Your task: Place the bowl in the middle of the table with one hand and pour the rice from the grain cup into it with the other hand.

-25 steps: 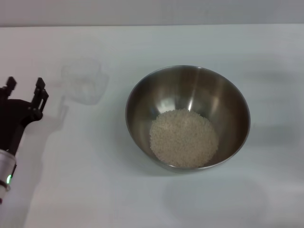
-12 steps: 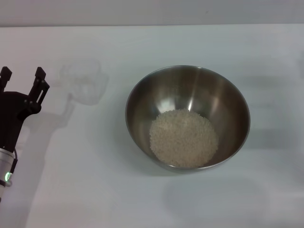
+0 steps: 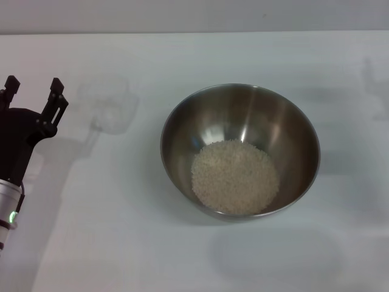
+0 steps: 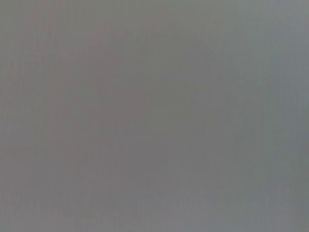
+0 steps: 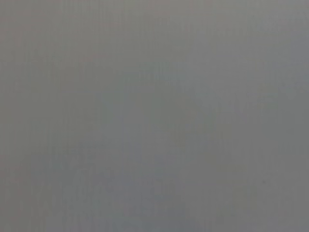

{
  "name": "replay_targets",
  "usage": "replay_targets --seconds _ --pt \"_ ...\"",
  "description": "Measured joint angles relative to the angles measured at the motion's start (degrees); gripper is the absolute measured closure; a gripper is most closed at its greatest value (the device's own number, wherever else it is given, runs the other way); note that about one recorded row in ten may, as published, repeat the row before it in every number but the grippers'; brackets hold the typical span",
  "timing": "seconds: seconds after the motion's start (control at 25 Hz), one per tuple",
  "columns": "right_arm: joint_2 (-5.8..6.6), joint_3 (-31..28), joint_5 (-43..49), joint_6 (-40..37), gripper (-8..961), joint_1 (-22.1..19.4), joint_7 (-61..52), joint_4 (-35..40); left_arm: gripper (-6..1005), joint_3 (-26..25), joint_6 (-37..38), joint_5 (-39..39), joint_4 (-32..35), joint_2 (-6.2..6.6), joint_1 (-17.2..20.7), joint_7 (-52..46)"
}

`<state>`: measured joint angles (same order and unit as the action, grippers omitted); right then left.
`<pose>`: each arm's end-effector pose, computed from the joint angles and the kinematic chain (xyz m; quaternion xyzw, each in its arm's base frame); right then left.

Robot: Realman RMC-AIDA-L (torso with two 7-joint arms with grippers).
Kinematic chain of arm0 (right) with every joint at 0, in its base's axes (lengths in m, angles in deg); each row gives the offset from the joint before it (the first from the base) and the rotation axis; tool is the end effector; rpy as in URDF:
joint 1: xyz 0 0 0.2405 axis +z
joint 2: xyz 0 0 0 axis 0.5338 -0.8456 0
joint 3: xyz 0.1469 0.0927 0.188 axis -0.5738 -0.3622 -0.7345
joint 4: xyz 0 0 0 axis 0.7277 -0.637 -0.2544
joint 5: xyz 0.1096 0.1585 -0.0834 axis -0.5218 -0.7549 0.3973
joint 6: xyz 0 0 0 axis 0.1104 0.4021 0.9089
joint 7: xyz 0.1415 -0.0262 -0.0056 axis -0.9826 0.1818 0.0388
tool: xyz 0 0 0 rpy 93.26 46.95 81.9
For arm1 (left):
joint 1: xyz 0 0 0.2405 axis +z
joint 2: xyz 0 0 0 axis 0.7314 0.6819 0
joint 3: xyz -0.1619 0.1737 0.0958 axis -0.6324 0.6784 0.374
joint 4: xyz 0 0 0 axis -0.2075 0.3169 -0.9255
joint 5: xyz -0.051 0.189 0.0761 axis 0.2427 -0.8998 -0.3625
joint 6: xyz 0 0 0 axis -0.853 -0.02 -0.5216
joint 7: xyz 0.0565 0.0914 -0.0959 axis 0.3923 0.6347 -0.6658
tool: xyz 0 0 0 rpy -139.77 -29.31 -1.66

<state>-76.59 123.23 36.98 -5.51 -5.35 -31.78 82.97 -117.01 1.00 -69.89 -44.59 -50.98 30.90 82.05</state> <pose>0.3166 0.3506 0.0321 -0.6140 0.1972 0.3610 0.6736 -0.3117 0.2755 -0.0359 -0.6842 -0.2232 -0.3656 0.5903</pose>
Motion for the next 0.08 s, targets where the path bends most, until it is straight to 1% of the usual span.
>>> replay_targets --seconds 0.08 --pt "0.05 0.0 0.0 0.1 333 0.3 0.0 0.2 189 0.0 0.0 0.0 0.1 -0.02 -0.1 0.0"
